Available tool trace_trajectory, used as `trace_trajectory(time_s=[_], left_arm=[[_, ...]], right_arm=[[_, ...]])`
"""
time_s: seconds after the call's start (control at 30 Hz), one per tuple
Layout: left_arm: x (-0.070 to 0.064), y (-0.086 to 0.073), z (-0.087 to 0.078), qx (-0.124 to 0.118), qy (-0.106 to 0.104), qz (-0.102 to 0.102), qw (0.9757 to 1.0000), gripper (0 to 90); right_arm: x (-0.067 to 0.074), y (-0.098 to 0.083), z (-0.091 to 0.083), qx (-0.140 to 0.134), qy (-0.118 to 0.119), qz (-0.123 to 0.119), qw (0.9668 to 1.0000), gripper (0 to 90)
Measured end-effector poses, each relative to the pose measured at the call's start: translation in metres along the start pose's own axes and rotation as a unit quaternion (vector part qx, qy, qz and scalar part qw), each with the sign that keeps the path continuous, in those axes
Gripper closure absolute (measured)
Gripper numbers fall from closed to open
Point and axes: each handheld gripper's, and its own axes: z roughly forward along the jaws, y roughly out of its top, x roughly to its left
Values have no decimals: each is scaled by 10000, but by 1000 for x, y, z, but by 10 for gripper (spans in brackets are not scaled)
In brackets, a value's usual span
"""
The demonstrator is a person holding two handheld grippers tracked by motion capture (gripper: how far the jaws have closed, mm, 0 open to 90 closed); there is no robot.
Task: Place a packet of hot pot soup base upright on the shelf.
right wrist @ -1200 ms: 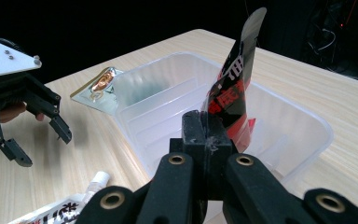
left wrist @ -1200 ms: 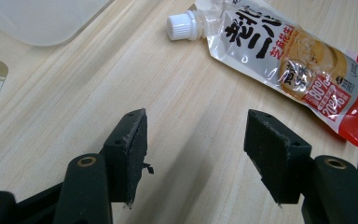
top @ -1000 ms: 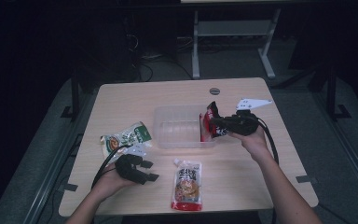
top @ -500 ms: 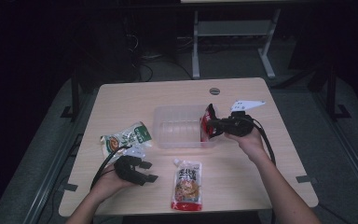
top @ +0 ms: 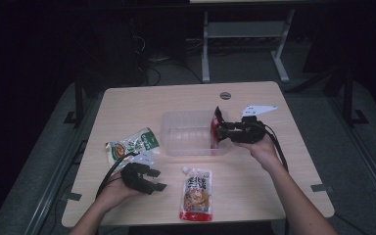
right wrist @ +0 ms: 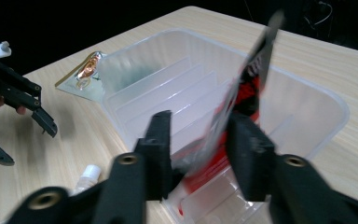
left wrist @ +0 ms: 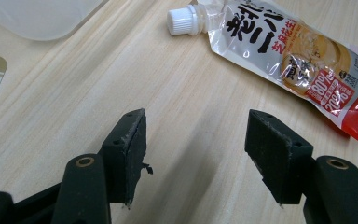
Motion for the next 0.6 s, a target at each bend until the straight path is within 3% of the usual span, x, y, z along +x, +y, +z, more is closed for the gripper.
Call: trace_trajectory(time_s=[0.3, 0.4, 0.6], left_arm=[[0, 0, 0, 2, 1, 37, 10000, 379], [-1, 0, -1, -18, 3, 25, 10000, 378], [-1, 0, -1, -33, 0, 33, 10000, 377]], right_arm=[[0, -1, -9, -55, -29, 77, 10000, 303], [4, -2, -12, 8, 108, -5, 9999, 267], [14, -6, -17, 328, 77, -272, 9991, 237]])
